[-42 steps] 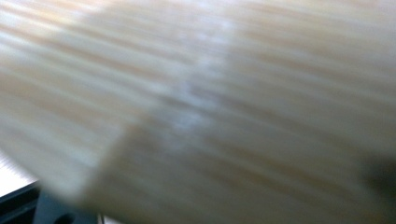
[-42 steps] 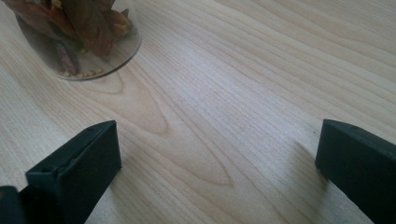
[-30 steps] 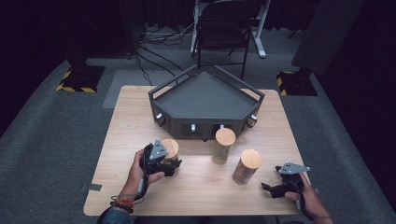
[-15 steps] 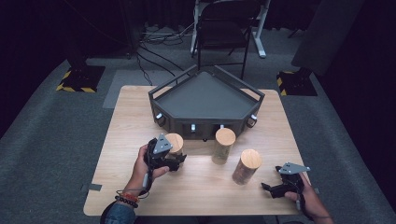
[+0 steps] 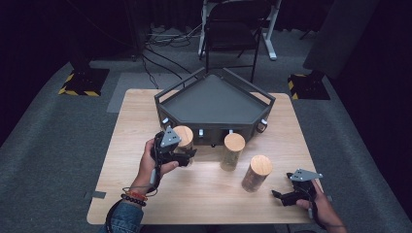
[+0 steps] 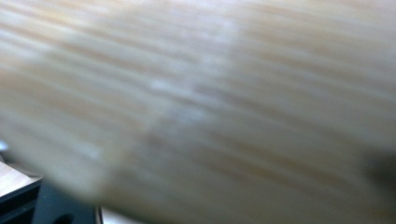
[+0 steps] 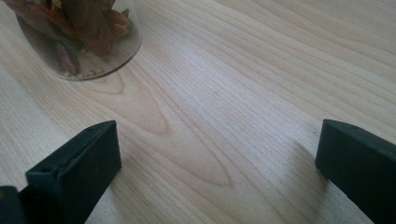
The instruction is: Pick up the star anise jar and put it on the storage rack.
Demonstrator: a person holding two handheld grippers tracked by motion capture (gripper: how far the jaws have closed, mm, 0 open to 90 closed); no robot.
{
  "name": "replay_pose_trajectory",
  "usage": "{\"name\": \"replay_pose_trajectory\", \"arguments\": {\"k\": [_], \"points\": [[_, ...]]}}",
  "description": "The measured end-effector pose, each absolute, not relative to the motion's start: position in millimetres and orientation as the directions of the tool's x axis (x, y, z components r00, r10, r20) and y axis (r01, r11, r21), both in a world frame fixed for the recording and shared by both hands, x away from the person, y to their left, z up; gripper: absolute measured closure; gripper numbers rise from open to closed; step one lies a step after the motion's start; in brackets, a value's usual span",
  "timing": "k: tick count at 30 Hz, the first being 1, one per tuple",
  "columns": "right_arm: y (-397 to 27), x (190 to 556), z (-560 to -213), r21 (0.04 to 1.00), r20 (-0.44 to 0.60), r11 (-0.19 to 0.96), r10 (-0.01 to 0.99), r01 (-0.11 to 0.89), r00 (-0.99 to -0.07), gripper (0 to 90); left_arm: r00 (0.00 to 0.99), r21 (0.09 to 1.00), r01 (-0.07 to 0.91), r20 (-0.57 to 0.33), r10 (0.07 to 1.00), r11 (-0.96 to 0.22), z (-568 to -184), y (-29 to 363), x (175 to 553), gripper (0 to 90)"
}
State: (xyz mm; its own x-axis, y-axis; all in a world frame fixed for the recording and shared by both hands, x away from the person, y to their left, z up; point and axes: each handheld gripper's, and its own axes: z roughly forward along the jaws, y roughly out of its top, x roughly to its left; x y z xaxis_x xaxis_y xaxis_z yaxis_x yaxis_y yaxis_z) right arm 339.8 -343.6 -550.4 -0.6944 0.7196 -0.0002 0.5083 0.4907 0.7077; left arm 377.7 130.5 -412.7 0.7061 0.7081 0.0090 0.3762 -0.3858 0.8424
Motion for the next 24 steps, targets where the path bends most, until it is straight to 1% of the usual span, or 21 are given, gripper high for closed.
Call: {"name": "replay_pose_trajectory", "arguments": {"k": [6,10,15,19,24], "points": [[-344,340,-550,0.708,0.0,0.491,0.72,0.508,-0.694,0.0,0.698,0.846,0.372,0.016,0.716,-0.382,-397,129,383,25.1],[-344,340,-550,0.708,-0.001,0.491,0.72,0.508,-0.694,0.0,0.686,0.847,0.353,0.054,0.725,-0.397,-382,128,388,25.1],[-344,340,-550,0.708,0.0,0.491,0.72,0.508,-0.694,0.0,0.688,0.857,0.341,0.053,0.724,-0.387,-367,127,394,25.1],[-344,340,-550,0.708,0.0,0.491,0.72,0.508,-0.694,0.0,0.687,0.869,0.343,0.029,0.727,-0.358,-354,127,398,25.1],[-344,340,-550,0.708,0.0,0.491,0.72,0.508,-0.694,0.0,0.685,0.871,0.335,0.037,0.728,-0.359,-343,125,401,25.1]]}}
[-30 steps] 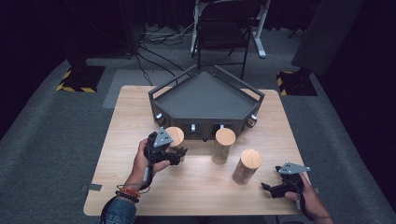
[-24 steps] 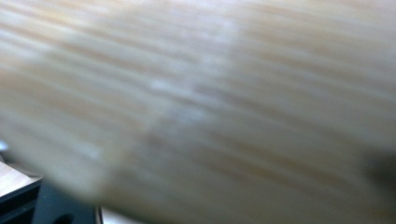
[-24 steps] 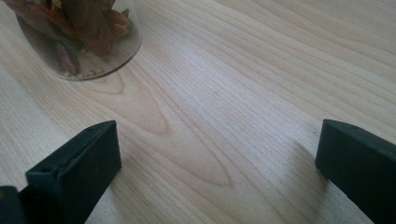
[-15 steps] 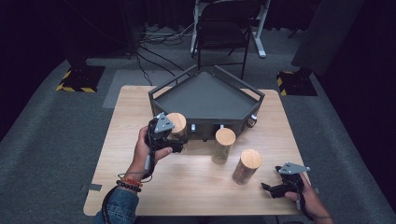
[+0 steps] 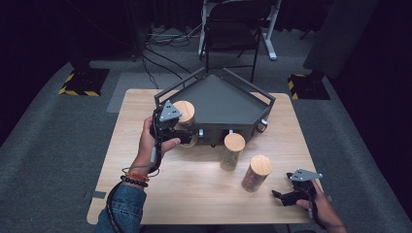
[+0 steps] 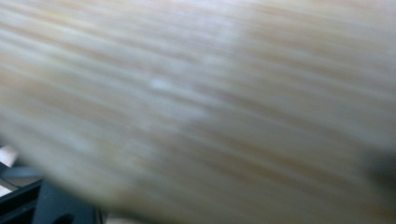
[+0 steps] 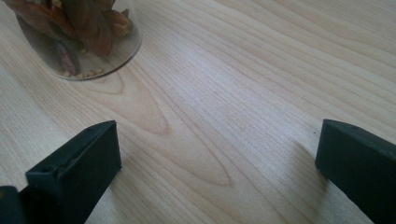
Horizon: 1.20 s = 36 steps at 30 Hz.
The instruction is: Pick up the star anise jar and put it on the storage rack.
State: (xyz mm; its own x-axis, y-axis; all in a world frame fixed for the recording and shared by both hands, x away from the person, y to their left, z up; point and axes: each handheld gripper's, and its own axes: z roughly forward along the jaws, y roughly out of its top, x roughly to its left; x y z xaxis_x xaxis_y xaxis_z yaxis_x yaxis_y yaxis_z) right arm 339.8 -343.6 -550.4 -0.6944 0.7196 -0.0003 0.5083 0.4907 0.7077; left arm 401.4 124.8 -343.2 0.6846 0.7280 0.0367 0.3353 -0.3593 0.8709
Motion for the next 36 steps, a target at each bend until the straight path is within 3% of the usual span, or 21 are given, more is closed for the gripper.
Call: {"name": "replay_pose_trajectory", "arguments": {"k": [4,36], "points": [[-344,340,-550,0.708,0.0,0.491,0.72,0.508,-0.694,0.0,0.687,0.866,0.317,0.072,0.723,-0.387,-332,119,405,25.1],[-344,340,-550,0.708,0.0,0.491,0.719,0.508,-0.695,0.0,0.618,0.871,0.364,0.039,0.785,-0.329,-305,114,453,25.1]]}}
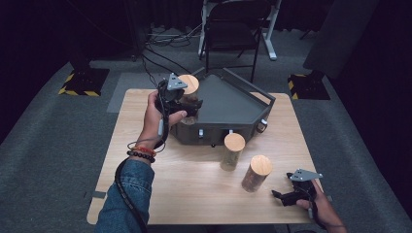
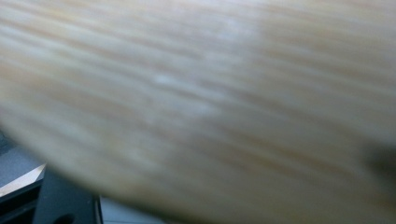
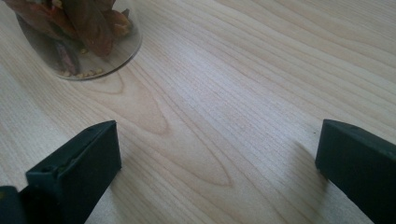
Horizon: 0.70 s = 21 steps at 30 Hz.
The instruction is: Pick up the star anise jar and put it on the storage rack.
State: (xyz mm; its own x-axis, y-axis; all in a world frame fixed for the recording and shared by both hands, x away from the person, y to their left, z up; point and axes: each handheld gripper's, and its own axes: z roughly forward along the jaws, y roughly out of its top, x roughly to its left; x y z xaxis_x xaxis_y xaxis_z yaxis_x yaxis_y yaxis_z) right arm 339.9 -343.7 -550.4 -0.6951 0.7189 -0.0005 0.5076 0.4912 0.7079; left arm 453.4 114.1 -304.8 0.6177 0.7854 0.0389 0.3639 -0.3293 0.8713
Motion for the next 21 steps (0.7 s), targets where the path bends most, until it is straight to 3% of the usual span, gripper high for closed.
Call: {"name": "replay_pose_trajectory", "arguments": {"k": [21], "points": [[-344,340,-550,0.708,0.0,0.492,0.718,0.507,-0.696,0.0,0.578,0.847,0.409,0.047,0.814,-0.34,-326,97,481,25.1]]}}
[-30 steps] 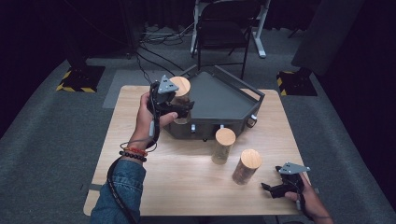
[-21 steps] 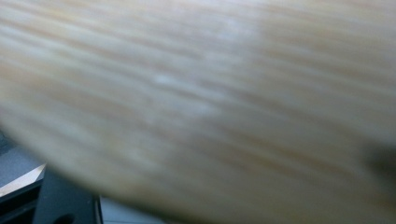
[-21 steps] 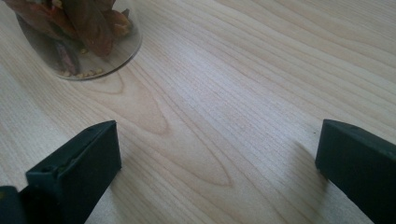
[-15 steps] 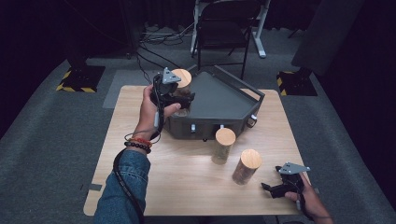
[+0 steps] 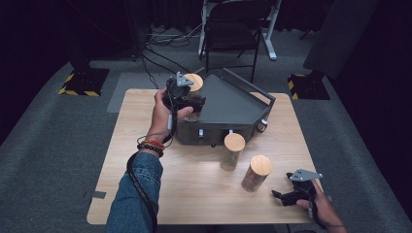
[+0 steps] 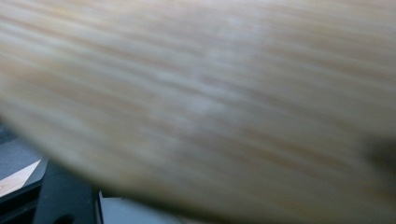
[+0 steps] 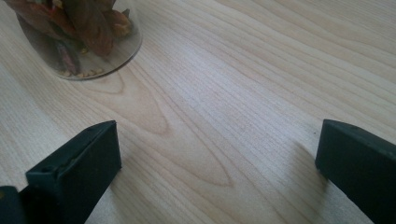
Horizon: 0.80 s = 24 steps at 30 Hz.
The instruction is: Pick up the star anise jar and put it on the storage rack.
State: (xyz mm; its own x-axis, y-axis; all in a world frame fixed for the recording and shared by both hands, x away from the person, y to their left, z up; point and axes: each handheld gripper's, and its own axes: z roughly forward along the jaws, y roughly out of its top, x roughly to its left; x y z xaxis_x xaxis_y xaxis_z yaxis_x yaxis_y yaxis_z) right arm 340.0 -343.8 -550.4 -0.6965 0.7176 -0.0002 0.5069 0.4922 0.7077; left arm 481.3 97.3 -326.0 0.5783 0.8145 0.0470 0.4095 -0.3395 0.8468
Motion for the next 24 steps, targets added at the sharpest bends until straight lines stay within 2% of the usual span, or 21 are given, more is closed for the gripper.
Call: {"name": "replay_pose_trajectory", "arguments": {"k": [17,24], "points": [[-344,340,-550,0.708,0.0,0.492,0.718,0.507,-0.696,0.0,0.545,0.84,0.443,0.025,0.838,-0.314,-343,92,496,25.1],[-344,340,-550,0.708,0.0,0.493,0.716,0.506,-0.698,0.0,0.533,0.836,0.438,0.056,0.844,-0.331,-342,86,501,25.1]]}}
